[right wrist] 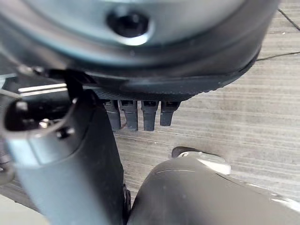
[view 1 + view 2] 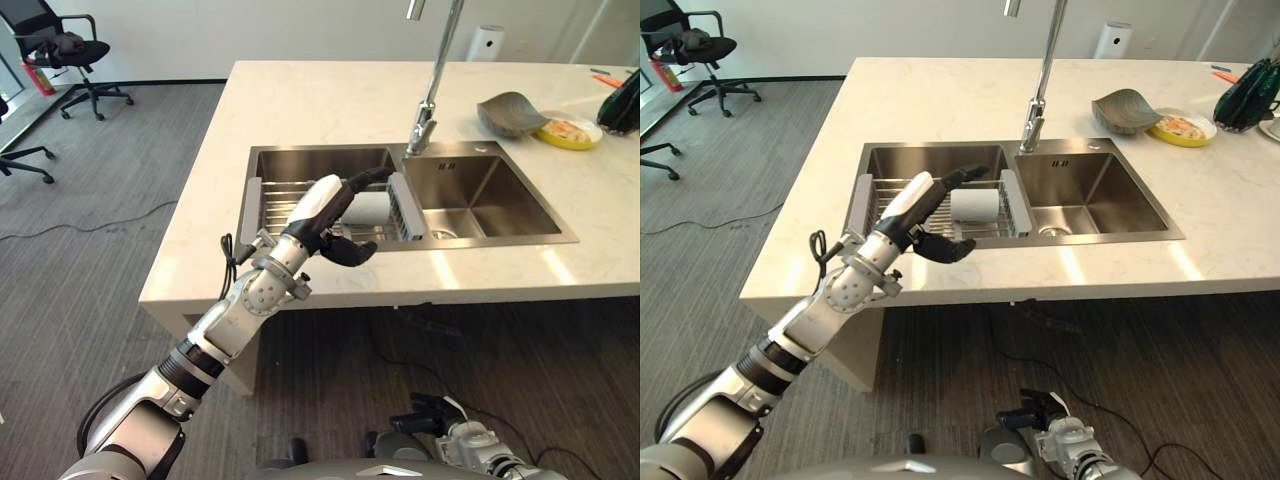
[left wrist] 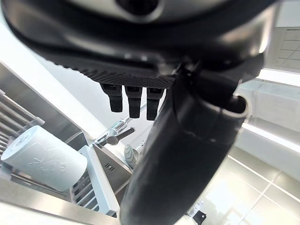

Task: Place the dishes in the dishwasher.

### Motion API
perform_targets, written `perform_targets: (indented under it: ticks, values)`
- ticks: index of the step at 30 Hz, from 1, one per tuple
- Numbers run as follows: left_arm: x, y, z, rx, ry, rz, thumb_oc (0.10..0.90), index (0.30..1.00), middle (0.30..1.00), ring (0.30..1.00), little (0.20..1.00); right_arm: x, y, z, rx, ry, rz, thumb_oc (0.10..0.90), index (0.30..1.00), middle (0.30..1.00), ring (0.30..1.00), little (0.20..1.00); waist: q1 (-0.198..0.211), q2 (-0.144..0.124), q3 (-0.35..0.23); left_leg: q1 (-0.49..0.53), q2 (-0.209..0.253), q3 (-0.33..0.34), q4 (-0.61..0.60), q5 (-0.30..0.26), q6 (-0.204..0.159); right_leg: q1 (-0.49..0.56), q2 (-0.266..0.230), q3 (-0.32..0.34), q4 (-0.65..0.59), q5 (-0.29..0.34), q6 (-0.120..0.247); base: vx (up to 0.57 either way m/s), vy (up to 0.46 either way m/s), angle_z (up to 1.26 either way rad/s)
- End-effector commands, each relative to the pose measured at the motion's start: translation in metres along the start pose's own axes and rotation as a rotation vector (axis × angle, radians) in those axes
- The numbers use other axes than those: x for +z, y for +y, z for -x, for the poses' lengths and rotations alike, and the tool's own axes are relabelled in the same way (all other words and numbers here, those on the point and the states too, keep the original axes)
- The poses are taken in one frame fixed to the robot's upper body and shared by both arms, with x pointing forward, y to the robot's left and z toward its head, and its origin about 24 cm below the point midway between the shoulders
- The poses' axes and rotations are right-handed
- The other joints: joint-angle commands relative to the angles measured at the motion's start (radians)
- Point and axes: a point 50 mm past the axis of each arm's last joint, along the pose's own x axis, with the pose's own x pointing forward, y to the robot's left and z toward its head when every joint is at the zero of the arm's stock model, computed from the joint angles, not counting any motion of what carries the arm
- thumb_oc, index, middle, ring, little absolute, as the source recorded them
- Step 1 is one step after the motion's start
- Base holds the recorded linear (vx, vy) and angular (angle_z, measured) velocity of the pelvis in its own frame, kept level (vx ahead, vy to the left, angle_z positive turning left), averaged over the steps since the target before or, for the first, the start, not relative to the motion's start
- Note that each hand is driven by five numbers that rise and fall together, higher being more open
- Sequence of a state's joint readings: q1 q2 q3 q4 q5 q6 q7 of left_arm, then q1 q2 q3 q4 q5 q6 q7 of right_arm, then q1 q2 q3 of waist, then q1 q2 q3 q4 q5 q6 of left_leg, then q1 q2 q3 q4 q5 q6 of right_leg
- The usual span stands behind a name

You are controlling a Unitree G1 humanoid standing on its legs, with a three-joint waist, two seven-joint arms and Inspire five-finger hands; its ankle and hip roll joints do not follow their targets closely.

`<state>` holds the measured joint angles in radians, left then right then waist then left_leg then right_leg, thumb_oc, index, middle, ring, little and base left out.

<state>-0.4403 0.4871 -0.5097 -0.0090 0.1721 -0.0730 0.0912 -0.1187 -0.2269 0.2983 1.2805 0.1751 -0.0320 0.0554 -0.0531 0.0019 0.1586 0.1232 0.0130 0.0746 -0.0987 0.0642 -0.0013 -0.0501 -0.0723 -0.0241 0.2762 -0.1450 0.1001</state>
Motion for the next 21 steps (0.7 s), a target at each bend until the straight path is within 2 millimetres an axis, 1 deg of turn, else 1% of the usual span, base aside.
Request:
perform_targets:
  ticks: [1,2,4,5,6,7,8,10,11,12,13,16,17,18,21]
  values:
    - [0.039,0.049,-0.024,0.214,-0.206,-0.042,0.8,0.9,0.9,0.9,0.9,-0.046,0.0,0.008,0.018,0.151,0.137,0.8,0.9,0.9,0.9,0.9,0.01,-0.014,-0.058,0.051,-0.004,-0.021,0.011,-0.09,-0.043,0.212,0.052,-0.03,-0.363,0.097,0.001,0.03,-0.059,-0.06]
    - [0.04,0.056,-0.026,0.242,-0.201,-0.071,0.8,0.9,0.9,0.9,0.9,-0.047,-0.006,0.009,-0.01,0.157,0.109,0.8,0.9,0.9,0.9,0.9,0.011,-0.008,-0.069,0.052,0.003,-0.009,0.011,-0.094,-0.049,0.23,0.052,-0.03,-0.363,0.083,0.0,0.03,-0.056,-0.06]
    - [0.038,0.057,-0.027,0.251,-0.191,-0.083,0.8,0.9,0.9,0.9,0.9,-0.045,-0.009,0.009,-0.022,0.154,0.093,0.8,0.9,0.9,0.9,0.9,0.009,-0.007,-0.068,0.057,0.003,-0.01,0.011,-0.096,-0.05,0.237,0.052,-0.027,-0.363,0.084,-0.003,0.02,-0.046,-0.07]
    - [0.035,0.06,-0.03,0.273,-0.179,-0.126,0.8,0.9,0.9,0.9,0.9,-0.043,-0.011,0.008,-0.036,0.145,0.073,0.8,0.9,0.9,0.9,0.9,0.002,-0.006,-0.068,0.059,0.003,-0.01,0.011,-0.092,-0.051,0.236,0.052,-0.025,-0.363,0.092,-0.005,0.0,-0.029,-0.05]
    - [0.034,0.066,-0.033,0.296,-0.179,-0.234,0.8,0.9,0.9,0.9,0.9,-0.039,-0.012,0.008,-0.046,0.127,0.054,0.8,0.9,0.9,0.9,0.9,-0.005,-0.005,-0.068,0.062,0.004,-0.009,0.011,-0.093,-0.053,0.236,0.051,-0.022,-0.363,0.093,-0.005,0.0,-0.032,-0.07]
    - [0.035,0.068,-0.037,0.289,-0.179,-0.321,0.8,0.9,0.9,0.9,0.9,-0.034,-0.013,0.007,-0.048,0.107,0.052,0.8,0.9,0.9,0.9,0.9,-0.012,-0.004,-0.067,0.063,0.004,-0.008,0.011,-0.093,-0.055,0.234,0.052,-0.02,-0.363,0.095,-0.006,0.0,0.0,0.0]
    - [0.035,0.07,-0.047,0.262,-0.175,-0.433,0.8,0.9,0.9,0.9,0.9,-0.02,-0.012,0.004,-0.034,0.067,0.116,0.8,0.9,0.9,0.9,0.9,-0.02,0.002,-0.067,0.064,0.005,-0.003,0.011,-0.098,-0.057,0.233,0.053,-0.021,-0.363,0.094,-0.006,0.0,0.0,0.0]
    - [0.036,0.072,-0.053,0.248,-0.172,-0.507,0.8,0.9,0.9,0.9,0.9,-0.01,-0.01,0.002,-0.029,0.041,0.158,0.8,0.9,0.9,0.9,0.9,-0.024,0.008,-0.065,0.066,0.006,0.003,0.011,-0.1,-0.057,0.232,0.054,-0.018,-0.363,0.094,-0.007,0.0,0.0,0.0]
    - [0.033,0.07,-0.058,0.219,-0.149,-0.553,0.8,0.9,0.9,0.9,0.9,-0.005,-0.01,0.002,-0.029,0.031,0.164,0.8,0.9,0.9,0.9,0.9,-0.029,0.011,-0.064,0.067,0.006,0.004,0.011,-0.099,-0.057,0.23,0.055,-0.015,-0.363,0.096,-0.008,0.0,-0.01,-0.07]
    - [0.033,0.07,-0.059,0.219,-0.151,-0.554,0.8,0.9,0.9,0.9,0.9,-0.005,-0.01,0.001,-0.03,0.03,0.163,0.8,0.9,0.9,0.9,0.9,-0.028,0.011,-0.063,0.067,0.006,0.004,0.011,-0.099,-0.057,0.23,0.055,-0.015,-0.363,0.096,-0.008,-0.01,-0.005,-0.09]
    - [0.034,0.068,-0.063,0.197,-0.147,-0.573,0.8,0.9,0.9,0.9,0.9,-0.004,-0.009,0.001,-0.025,0.029,0.166,0.8,0.9,0.9,0.9,0.9,-0.032,0.013,-0.063,0.067,0.007,0.006,0.011,-0.099,-0.057,0.229,0.056,-0.012,-0.363,0.097,-0.008,-0.01,0.001,-0.06]
    - [0.029,0.063,-0.072,0.151,-0.113,-0.615,0.8,0.9,0.9,0.9,0.9,-0.005,-0.005,0.001,0.002,0.033,0.211,0.8,0.9,0.9,0.9,0.9,-0.042,0.018,-0.062,0.069,0.01,0.011,0.011,-0.099,-0.06,0.231,0.057,-0.009,-0.363,0.097,-0.009,0.0,-0.003,-0.04]
    - [0.02,0.06,-0.076,0.125,-0.074,-0.643,0.8,0.9,0.9,0.9,0.9,-0.007,-0.002,0.001,0.012,0.038,0.246,0.8,0.9,0.9,0.9,0.9,-0.052,0.023,-0.061,0.071,0.01,0.016,0.011,-0.101,-0.061,0.23,0.058,-0.008,-0.363,0.096,-0.009,0.0,-0.008,-0.08]
    - [0.014,0.06,-0.078,0.11,-0.046,-0.663,0.8,0.9,0.9,0.9,0.9,-0.009,-0.003,0.002,0.009,0.042,0.244,0.8,0.9,0.9,0.9,0.9,-0.058,0.025,-0.061,0.073,0.011,0.019,0.011,-0.101,-0.061,0.231,0.058,-0.007,-0.363,0.095,-0.008,0.0,-0.004,-0.04]
    - [0.009,0.059,-0.079,0.095,-0.025,-0.679,0.8,0.9,0.9,0.9,0.9,-0.013,-0.004,0.002,0.004,0.05,0.235,0.8,0.9,0.9,0.9,0.9,-0.062,0.027,-0.06,0.075,0.012,0.022,0.011,-0.102,-0.062,0.232,0.058,-0.005,-0.363,0.095,-0.008,0.01,0.002,-0.05]
